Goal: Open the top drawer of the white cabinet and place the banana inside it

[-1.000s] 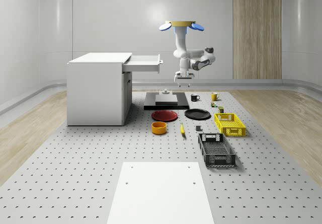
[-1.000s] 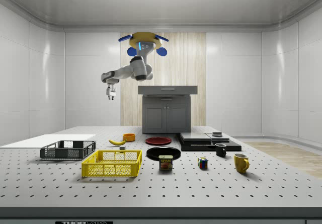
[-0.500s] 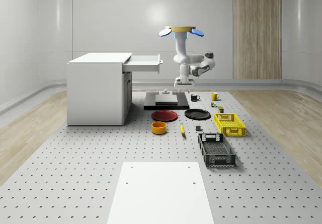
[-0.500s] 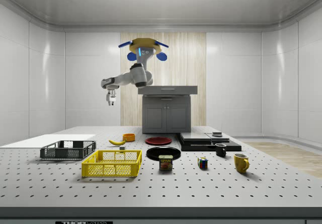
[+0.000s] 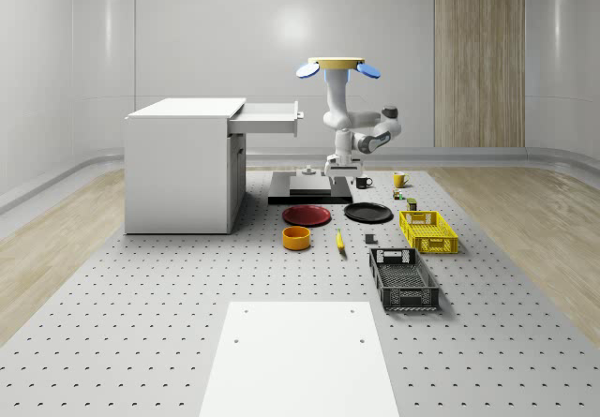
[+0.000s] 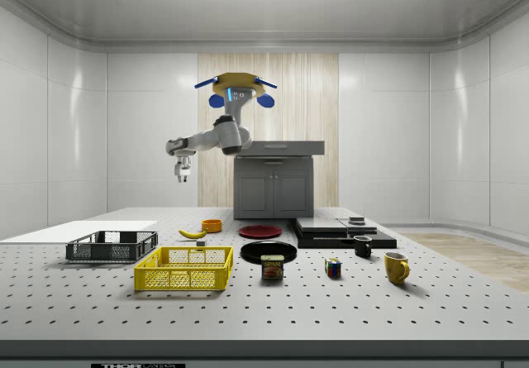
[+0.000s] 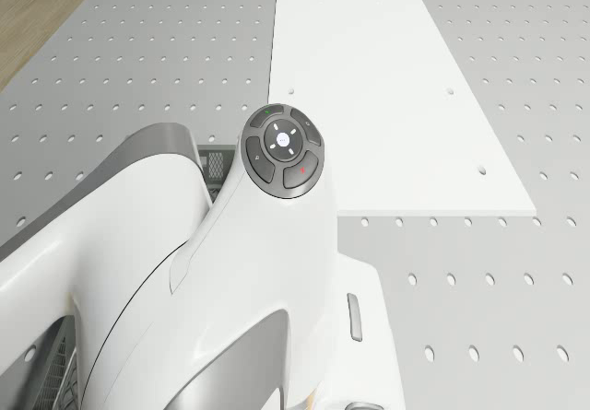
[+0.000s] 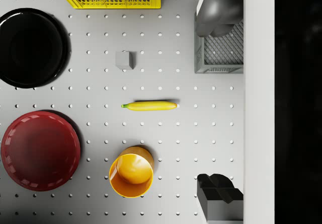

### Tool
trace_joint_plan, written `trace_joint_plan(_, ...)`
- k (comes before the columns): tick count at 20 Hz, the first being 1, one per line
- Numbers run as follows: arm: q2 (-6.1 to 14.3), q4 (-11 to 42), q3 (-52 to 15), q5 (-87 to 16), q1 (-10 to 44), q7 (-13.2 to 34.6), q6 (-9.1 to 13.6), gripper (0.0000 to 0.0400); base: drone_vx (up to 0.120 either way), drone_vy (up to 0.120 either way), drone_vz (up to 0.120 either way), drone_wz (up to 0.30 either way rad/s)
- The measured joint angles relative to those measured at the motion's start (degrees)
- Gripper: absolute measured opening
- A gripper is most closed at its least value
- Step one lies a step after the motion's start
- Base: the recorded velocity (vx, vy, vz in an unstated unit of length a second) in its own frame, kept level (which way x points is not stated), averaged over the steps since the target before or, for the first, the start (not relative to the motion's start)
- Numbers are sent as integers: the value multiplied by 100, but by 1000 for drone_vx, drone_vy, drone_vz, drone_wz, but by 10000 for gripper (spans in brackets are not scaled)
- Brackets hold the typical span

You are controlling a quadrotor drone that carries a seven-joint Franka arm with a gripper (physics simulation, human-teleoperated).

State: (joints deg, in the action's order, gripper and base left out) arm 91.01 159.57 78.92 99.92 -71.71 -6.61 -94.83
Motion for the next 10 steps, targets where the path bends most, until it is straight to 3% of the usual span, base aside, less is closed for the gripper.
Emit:
trace_joint_plan(8, 6, 0, 0, -3, -1, -1, -6, 400, 0, 0, -120, 0)
trace_joint_plan(10, 8, 0, 1, -3, -2, -1, -7, 400, 0, 80, -120, 0)
